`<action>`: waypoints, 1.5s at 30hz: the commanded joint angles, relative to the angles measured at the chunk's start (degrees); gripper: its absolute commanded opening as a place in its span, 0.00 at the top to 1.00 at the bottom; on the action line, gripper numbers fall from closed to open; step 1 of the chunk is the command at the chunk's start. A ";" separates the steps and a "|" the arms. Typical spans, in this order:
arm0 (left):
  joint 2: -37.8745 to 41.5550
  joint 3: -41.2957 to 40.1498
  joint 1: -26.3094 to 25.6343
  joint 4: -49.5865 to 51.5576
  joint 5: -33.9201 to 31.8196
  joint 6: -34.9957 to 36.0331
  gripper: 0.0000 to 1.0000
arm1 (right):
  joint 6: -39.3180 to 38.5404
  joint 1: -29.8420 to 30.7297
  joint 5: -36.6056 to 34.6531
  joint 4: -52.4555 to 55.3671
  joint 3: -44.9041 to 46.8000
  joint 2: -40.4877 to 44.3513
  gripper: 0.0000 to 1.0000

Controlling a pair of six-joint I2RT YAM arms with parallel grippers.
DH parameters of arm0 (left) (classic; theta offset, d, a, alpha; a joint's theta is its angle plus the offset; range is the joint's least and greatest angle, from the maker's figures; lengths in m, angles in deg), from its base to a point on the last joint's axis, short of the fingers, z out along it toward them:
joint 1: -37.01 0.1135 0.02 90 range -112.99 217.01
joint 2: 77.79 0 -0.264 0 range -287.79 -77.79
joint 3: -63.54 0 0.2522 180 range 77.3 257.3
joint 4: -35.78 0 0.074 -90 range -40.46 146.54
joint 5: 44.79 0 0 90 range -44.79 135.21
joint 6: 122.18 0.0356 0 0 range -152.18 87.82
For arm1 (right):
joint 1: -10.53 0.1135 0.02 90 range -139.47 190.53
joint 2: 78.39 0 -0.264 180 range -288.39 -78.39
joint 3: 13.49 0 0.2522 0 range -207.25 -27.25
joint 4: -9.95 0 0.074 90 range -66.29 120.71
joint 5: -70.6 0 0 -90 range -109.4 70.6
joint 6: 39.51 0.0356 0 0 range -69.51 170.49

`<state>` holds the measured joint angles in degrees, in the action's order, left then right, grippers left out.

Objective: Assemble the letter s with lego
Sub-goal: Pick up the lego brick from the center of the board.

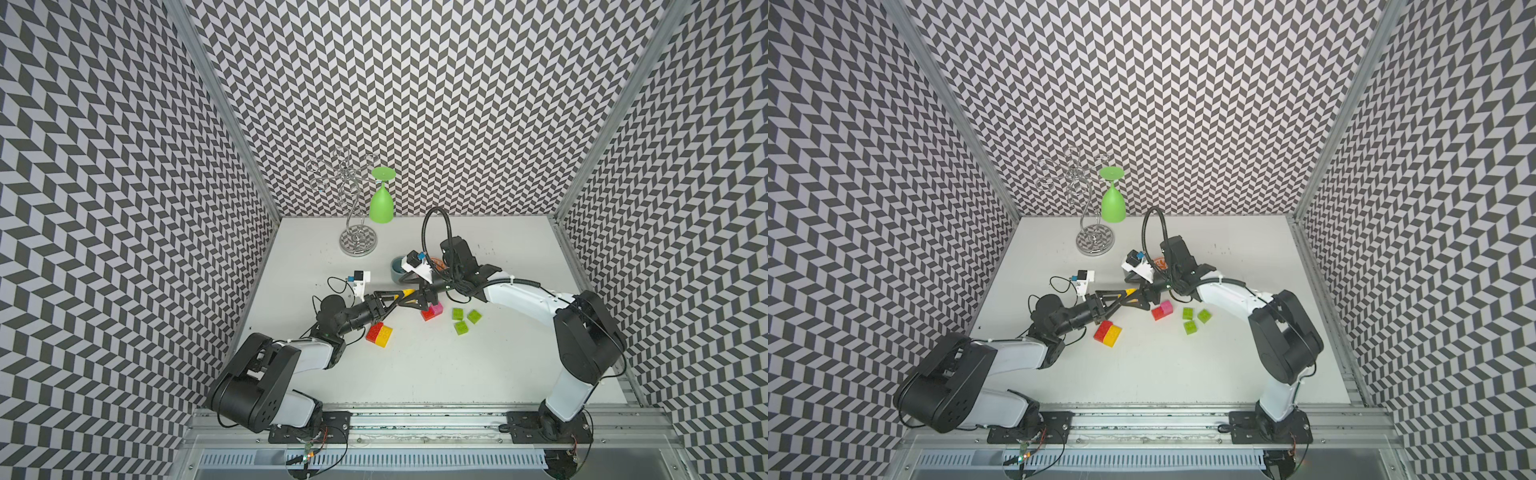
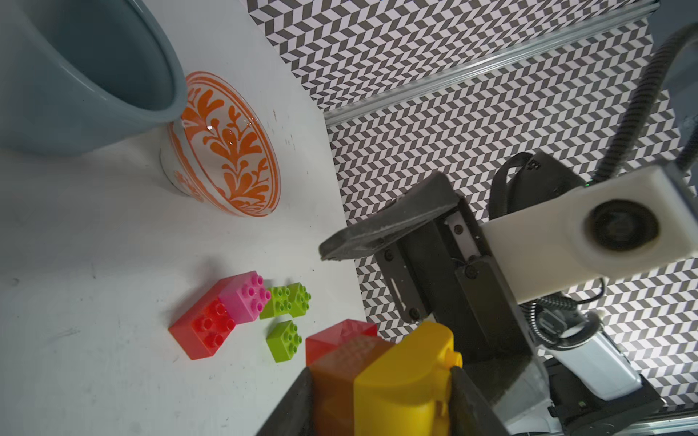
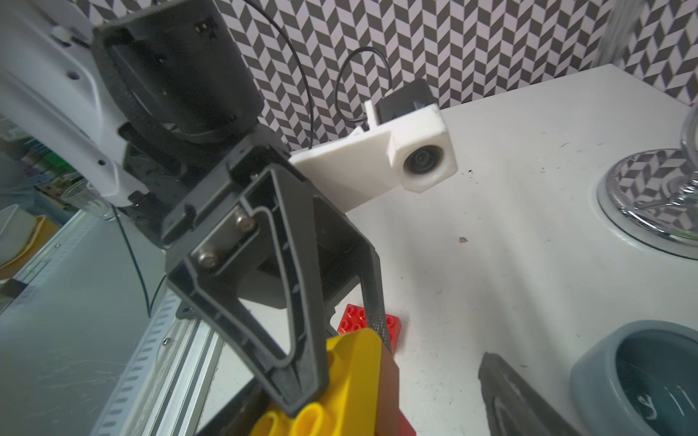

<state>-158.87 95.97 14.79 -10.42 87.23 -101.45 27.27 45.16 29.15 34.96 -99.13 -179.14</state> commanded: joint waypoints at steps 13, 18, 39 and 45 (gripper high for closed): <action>3.52 8.75 -0.90 35.96 1.28 22.72 0.53 | -17.19 7.65 -31.58 36.38 -18.37 0.15 0.06; 3.87 9.45 -0.88 37.96 0.94 23.57 0.54 | -17.65 12.10 -36.95 40.69 -20.60 -2.96 0.05; 6.12 10.10 -0.83 39.88 1.05 24.22 0.56 | -16.51 12.39 -36.07 36.49 -18.30 -7.68 0.02; 6.21 10.41 -0.89 40.04 1.04 24.33 0.57 | -16.67 10.15 -33.18 32.88 -13.74 -2.93 0.01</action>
<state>-153.80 104.67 14.16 30.71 87.54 -78.20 11.03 55.96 -6.39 70.56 -114.65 -185.56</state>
